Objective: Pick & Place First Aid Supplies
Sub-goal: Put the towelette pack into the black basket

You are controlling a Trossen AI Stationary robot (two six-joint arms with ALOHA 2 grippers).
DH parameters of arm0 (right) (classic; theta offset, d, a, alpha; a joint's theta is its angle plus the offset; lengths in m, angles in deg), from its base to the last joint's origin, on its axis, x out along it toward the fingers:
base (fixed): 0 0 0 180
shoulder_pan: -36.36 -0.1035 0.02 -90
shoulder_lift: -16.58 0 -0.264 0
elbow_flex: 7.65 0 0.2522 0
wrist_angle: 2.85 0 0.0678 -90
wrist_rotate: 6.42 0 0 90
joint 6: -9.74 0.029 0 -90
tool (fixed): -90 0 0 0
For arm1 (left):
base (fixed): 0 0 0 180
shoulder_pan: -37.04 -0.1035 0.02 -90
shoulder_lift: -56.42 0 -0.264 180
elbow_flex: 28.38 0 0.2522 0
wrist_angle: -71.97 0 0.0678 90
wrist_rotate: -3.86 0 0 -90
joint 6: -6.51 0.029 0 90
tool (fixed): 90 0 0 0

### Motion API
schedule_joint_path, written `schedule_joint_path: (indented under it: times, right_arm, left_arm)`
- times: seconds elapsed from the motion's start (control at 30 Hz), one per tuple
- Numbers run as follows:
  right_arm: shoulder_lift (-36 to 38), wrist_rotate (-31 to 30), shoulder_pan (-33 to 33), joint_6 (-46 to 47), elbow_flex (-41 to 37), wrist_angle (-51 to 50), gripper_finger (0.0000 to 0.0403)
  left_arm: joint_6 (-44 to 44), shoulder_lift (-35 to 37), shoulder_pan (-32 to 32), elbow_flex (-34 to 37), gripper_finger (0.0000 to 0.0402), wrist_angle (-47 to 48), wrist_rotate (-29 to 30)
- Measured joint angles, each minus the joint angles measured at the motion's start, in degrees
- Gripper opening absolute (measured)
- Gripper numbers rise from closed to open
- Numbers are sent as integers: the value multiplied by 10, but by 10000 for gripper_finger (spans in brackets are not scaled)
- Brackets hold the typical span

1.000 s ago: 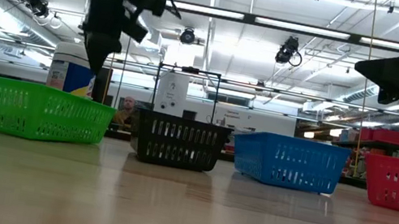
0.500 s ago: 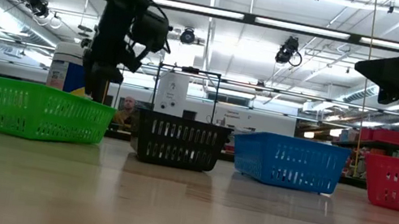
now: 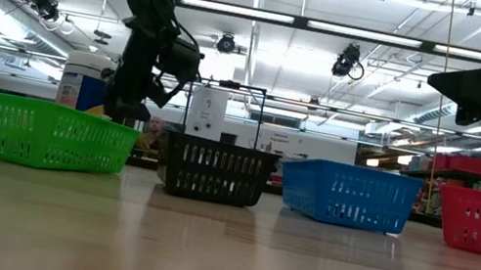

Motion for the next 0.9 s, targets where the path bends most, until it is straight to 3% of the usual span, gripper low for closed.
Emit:
schedule_joint_path:
  times: [0.33,0.63,0.9]
  right_arm:
    - [0,0,0,0,0,0,23]
    - [0,0,0,0,0,0,23]
    - [0,0,0,0,0,0,23]
  left_arm:
    - [18,-29,-37,0,6,-15,-12]
    - [24,-30,-31,0,16,-27,-21]
    - [98,-30,-2,0,5,-50,24]
